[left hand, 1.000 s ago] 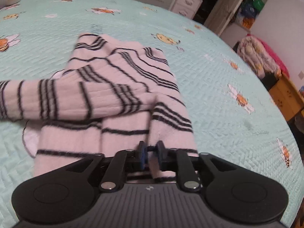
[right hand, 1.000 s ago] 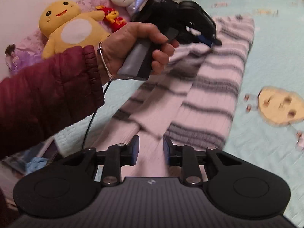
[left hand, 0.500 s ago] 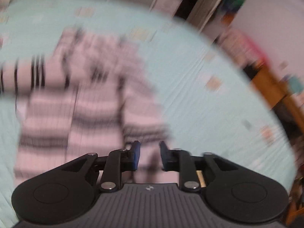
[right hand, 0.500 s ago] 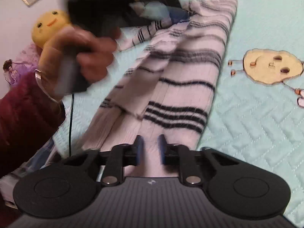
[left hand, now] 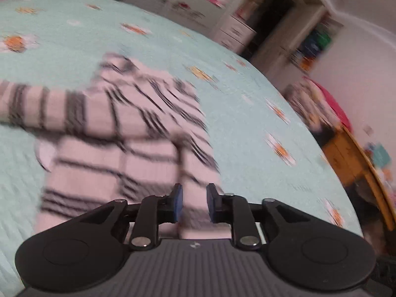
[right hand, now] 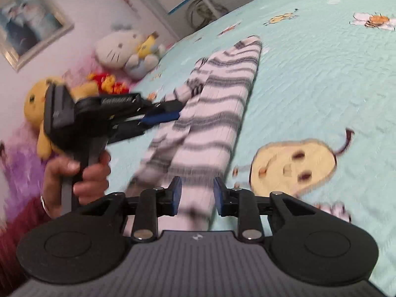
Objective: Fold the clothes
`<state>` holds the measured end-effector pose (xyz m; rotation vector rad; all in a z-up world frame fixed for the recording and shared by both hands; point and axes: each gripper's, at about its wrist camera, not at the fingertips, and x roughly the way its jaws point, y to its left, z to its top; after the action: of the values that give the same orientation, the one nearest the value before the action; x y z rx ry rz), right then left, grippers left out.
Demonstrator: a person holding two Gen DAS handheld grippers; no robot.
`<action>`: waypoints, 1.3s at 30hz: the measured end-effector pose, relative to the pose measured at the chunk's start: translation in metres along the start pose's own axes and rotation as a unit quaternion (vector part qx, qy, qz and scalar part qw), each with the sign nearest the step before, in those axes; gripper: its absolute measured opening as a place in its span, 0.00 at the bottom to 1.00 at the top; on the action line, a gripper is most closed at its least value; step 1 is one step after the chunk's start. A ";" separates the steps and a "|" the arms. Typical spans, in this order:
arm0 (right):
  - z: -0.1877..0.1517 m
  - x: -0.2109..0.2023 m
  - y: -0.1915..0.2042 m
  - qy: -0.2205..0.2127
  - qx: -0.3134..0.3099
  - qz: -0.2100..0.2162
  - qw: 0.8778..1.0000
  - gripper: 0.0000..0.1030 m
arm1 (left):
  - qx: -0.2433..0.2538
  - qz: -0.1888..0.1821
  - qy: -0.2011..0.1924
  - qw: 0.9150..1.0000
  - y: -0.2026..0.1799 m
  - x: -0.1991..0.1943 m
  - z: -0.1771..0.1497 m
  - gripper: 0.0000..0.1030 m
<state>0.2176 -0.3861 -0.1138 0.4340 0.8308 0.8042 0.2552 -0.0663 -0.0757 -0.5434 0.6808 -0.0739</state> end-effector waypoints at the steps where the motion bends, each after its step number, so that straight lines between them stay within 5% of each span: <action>1: 0.009 0.003 -0.004 -0.009 0.007 0.001 1.000 0.29 | -0.028 0.011 -0.012 0.999 0.011 -0.004 0.004 0.22; 4: 0.033 0.017 -0.011 -0.040 0.013 0.005 0.999 0.29 | -0.123 0.028 -0.066 0.990 0.051 -0.026 0.012 0.26; 6: 0.052 0.033 -0.011 -0.059 0.007 0.002 0.998 0.29 | -0.171 0.053 -0.105 0.978 0.078 -0.044 0.018 0.40; 8: 0.072 0.051 -0.013 -0.076 0.005 0.002 0.997 0.29 | -0.212 0.097 -0.140 0.962 0.109 -0.061 0.022 0.54; 14: 0.134 0.111 -0.039 -0.105 0.117 0.056 0.986 0.27 | -0.360 0.131 -0.171 0.908 0.202 -0.087 0.030 0.58; 17: 0.154 0.144 -0.043 -0.102 0.134 0.068 0.983 0.27 | -0.376 0.145 -0.169 0.899 0.219 -0.085 0.032 0.61; 21: 0.174 0.180 -0.045 -0.082 0.138 0.055 0.985 0.28 | -0.424 0.113 -0.169 0.883 0.238 -0.074 0.031 0.64; 27: 0.188 0.208 -0.049 -0.065 0.138 0.017 0.988 0.28 | -0.443 0.102 -0.201 0.868 0.246 -0.065 0.040 0.64; 29: 0.188 0.208 -0.048 -0.071 0.134 0.019 0.988 0.28 | -0.445 0.104 -0.206 0.865 0.247 -0.063 0.041 0.55; 30: 0.188 0.207 -0.048 -0.075 0.133 0.021 0.988 0.28 | -0.444 0.108 -0.206 0.866 0.248 -0.060 0.042 0.38; 31: 0.189 0.208 -0.048 -0.079 0.132 0.026 0.988 0.28 | -0.439 0.110 -0.200 0.869 0.248 -0.057 0.042 0.06; 35: 0.196 0.216 -0.044 -0.071 0.118 0.034 0.990 0.28 | -0.439 0.093 -0.198 0.871 0.254 -0.053 0.036 0.05; 39: 0.199 0.246 -0.052 -0.042 0.131 0.013 0.990 0.27 | -0.390 0.019 -0.269 0.880 0.227 -0.096 0.036 0.05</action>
<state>0.4999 -0.2369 -0.1426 0.7084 0.8578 0.6974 0.1777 0.1683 -0.1102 -1.2702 0.1412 0.3993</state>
